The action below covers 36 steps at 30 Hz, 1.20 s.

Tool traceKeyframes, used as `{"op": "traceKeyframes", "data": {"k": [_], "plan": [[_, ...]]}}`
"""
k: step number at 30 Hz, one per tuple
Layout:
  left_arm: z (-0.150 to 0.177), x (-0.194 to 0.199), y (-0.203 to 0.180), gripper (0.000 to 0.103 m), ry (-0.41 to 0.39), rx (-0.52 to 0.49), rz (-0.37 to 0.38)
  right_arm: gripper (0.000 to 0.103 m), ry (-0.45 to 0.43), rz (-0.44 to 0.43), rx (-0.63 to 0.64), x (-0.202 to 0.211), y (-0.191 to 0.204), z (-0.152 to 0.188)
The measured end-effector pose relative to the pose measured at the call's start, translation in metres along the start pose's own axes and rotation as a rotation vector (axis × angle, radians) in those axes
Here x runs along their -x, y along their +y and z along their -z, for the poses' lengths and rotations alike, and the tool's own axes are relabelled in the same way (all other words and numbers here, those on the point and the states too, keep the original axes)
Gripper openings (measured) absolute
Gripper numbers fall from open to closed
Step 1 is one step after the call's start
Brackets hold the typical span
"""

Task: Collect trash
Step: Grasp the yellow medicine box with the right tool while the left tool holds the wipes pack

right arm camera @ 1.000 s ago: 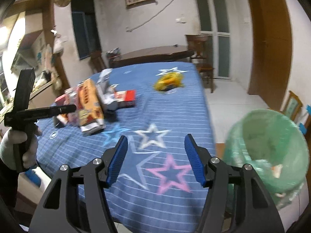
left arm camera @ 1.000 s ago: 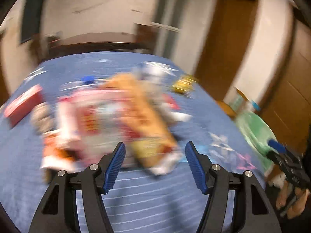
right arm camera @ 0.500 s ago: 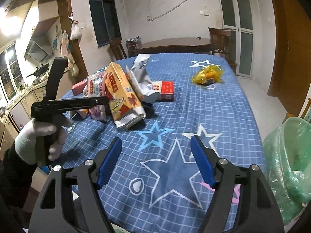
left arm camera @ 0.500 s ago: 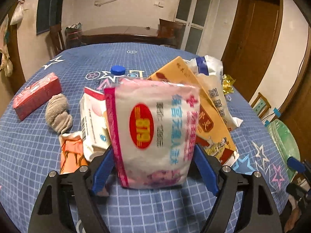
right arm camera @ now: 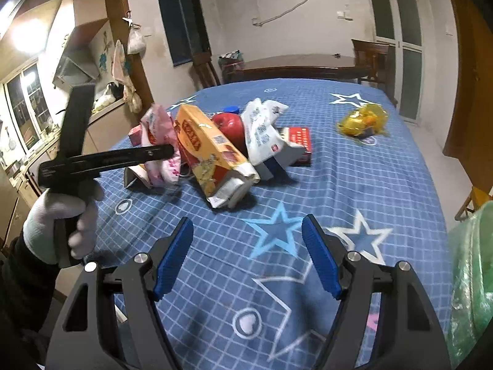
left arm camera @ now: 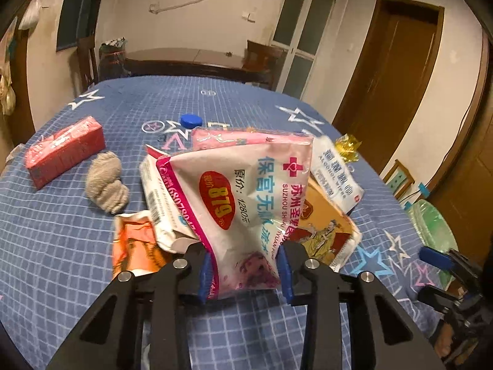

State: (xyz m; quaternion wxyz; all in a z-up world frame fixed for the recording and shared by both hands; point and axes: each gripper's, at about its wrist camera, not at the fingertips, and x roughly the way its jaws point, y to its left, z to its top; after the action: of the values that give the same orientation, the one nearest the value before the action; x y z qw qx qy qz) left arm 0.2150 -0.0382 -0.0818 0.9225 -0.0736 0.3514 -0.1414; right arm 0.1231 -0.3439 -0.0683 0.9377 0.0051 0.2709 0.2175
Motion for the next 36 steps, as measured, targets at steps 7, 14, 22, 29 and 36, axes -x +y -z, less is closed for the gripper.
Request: {"op": "traceKeyframes", "data": {"k": [7,14,22,29,36], "plan": [[0.007,0.037,0.009,0.035,-0.031,0.019,0.039,0.070,0.021,-0.017,0.100,-0.033,0.021,-0.021],[0.011,0.056,0.023,0.035,-0.048,0.048,0.039,0.075,0.041,0.077,0.301,-0.079,0.052,-0.052],[0.017,0.051,0.025,0.035,-0.024,0.053,0.046,0.074,0.085,0.203,0.411,-0.127,0.070,-0.060],[0.022,0.046,0.019,0.035,-0.019,0.033,0.036,0.063,0.052,0.213,0.356,-0.125,0.069,-0.061],[0.022,0.054,0.014,0.035,-0.050,0.021,0.025,0.056,-0.034,0.178,0.257,-0.094,0.070,-0.056]]}}
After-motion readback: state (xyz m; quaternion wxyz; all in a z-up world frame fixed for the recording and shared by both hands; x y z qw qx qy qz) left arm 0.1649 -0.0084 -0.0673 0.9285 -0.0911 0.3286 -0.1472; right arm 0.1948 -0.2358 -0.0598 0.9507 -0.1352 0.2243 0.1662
